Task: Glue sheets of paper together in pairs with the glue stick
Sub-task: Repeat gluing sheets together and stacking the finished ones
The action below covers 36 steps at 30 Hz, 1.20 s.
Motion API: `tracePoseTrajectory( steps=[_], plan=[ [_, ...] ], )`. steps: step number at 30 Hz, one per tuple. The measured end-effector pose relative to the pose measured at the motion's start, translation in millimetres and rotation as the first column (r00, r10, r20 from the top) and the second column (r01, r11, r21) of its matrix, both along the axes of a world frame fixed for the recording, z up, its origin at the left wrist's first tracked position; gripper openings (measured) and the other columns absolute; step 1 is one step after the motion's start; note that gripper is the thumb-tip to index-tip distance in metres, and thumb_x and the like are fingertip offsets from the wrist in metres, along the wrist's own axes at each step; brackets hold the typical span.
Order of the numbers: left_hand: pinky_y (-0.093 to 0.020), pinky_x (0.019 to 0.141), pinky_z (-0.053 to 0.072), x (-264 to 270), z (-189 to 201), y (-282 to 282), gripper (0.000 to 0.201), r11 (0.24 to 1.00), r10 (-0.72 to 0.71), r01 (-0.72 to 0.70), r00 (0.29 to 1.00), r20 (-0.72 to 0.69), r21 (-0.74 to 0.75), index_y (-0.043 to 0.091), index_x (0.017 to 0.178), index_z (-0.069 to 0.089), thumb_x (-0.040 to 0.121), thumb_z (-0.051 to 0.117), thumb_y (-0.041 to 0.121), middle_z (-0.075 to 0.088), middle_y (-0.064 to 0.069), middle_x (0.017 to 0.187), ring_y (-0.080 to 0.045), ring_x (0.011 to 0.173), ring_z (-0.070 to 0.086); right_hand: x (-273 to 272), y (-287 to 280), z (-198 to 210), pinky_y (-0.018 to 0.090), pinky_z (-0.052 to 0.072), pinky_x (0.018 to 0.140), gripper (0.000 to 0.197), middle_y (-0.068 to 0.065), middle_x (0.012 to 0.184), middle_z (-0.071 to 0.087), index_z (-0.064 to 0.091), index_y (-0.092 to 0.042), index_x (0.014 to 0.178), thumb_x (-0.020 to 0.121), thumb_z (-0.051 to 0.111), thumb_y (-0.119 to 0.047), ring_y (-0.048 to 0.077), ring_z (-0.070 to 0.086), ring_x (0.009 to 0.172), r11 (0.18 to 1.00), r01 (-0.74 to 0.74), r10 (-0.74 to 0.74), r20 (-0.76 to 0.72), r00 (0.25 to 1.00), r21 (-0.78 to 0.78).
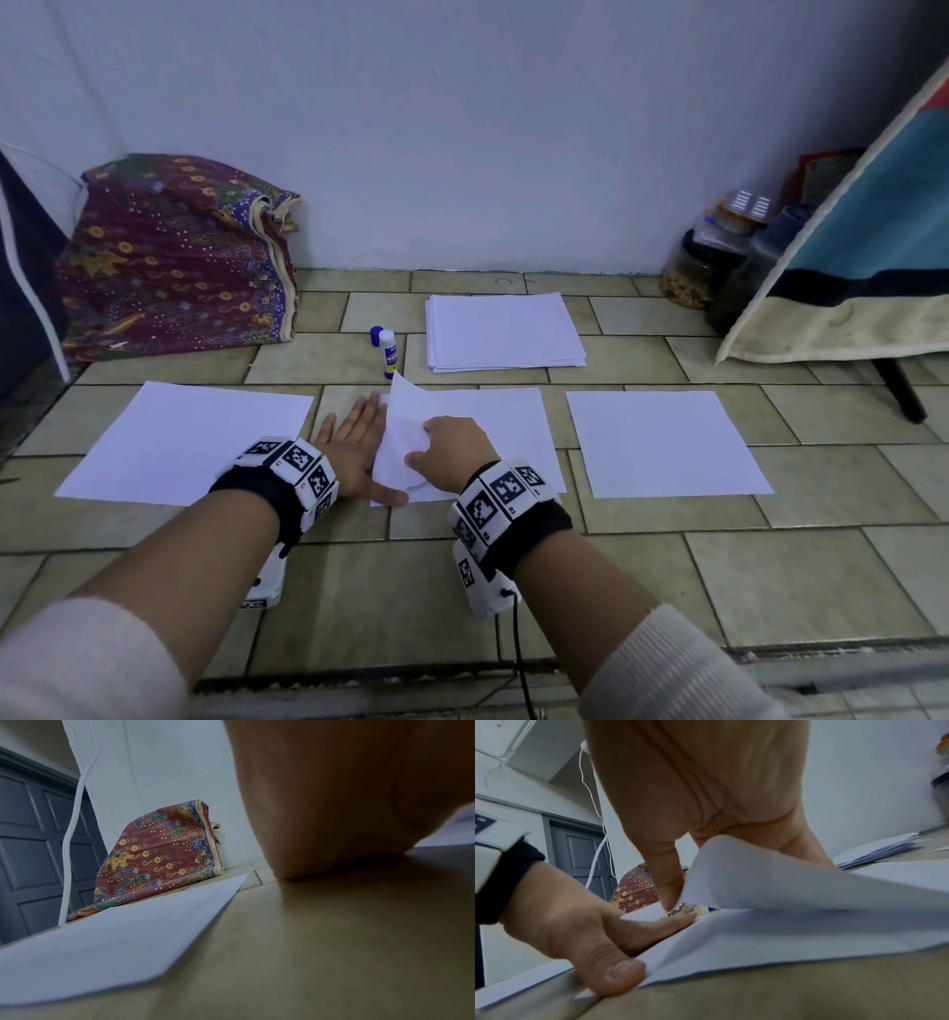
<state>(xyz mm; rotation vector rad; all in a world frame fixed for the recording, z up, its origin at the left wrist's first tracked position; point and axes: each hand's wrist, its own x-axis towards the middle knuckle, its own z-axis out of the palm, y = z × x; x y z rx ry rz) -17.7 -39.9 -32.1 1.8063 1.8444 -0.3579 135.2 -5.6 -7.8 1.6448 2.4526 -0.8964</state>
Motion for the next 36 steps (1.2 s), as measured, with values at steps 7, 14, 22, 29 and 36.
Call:
tracePoseTrajectory(
  steps=[7, 14, 22, 29, 36],
  plan=[
    [-0.042, 0.118, -0.009, 4.7, -0.5, 1.4, 0.143, 1.0, 0.028, -0.028, 0.996, -0.086, 0.002, 0.01, 0.146, -0.029, 0.048, 0.048, 0.082, -0.037, -0.006, 0.152, -0.017, 0.141, -0.032, -8.1, 2.6, -8.6, 0.045, 0.039, 0.102, 0.046, 0.009, 0.125, 0.055, 0.055, -0.009, 0.12, 0.087, 0.058, -0.041, 0.028, 0.046, 0.121, 0.998, 0.04, -0.039, 0.032, 0.999, -0.041],
    [-0.044, 0.116, -0.017, -10.6, 4.3, 2.7, 0.172, 0.997, -0.037, 0.038, 0.999, 0.017, -0.066, 0.013, 0.134, -0.045, 0.034, 0.081, 0.074, -0.05, -0.005, 0.142, -0.017, 0.133, -0.042, -8.1, 4.6, -10.7, 0.045, 0.044, 0.099, 0.041, 0.008, 0.123, 0.056, 0.055, -0.01, 0.121, 0.086, 0.062, -0.031, 0.027, 0.047, 0.119, 0.997, 0.069, -0.068, 0.046, 0.997, -0.02],
    [-0.035, 0.119, -0.009, -11.1, 0.7, 8.4, 0.146, 0.984, 0.177, -0.176, 0.962, 0.209, -0.022, 0.019, 0.142, -0.035, 0.045, 0.041, 0.097, -0.035, 0.008, 0.152, -0.013, 0.146, -0.018, -7.6, 7.1, -6.5, 0.03, 0.047, 0.085, 0.032, 0.009, 0.117, 0.062, 0.06, -0.01, 0.117, 0.087, 0.063, -0.02, 0.026, 0.058, 0.109, 0.999, 0.034, -0.036, 0.103, 0.994, 0.025],
    [-0.055, 0.117, 0.003, 13.8, 3.5, 8.7, 0.098, 0.991, 0.118, -0.121, 0.991, 0.062, 0.061, 0.025, 0.15, -0.021, 0.087, 0.039, 0.071, -0.038, 0.009, 0.151, -0.022, 0.147, -0.014, -5.6, 4.8, 4.2, 0.026, 0.044, 0.067, 0.025, 0.007, 0.109, 0.063, 0.061, -0.012, 0.111, 0.086, 0.063, -0.014, 0.024, 0.063, 0.099, 0.994, -0.054, 0.035, 0.191, 0.981, 0.099],
    [-0.057, 0.116, 0.01, 19.0, 3.9, 11.7, 0.108, 0.997, 0.077, -0.08, 0.985, -0.155, -0.013, 0.016, 0.152, -0.016, 0.084, 0.048, 0.07, -0.023, 0.005, 0.158, -0.024, 0.147, -0.017, -9.0, 6.5, 13.5, 0.029, 0.041, 0.067, 0.028, 0.006, 0.108, 0.063, 0.058, -0.011, 0.11, 0.085, 0.068, -0.02, 0.024, 0.062, 0.1, 0.971, -0.18, 0.127, 0.302, 0.945, 0.156]
  ],
)
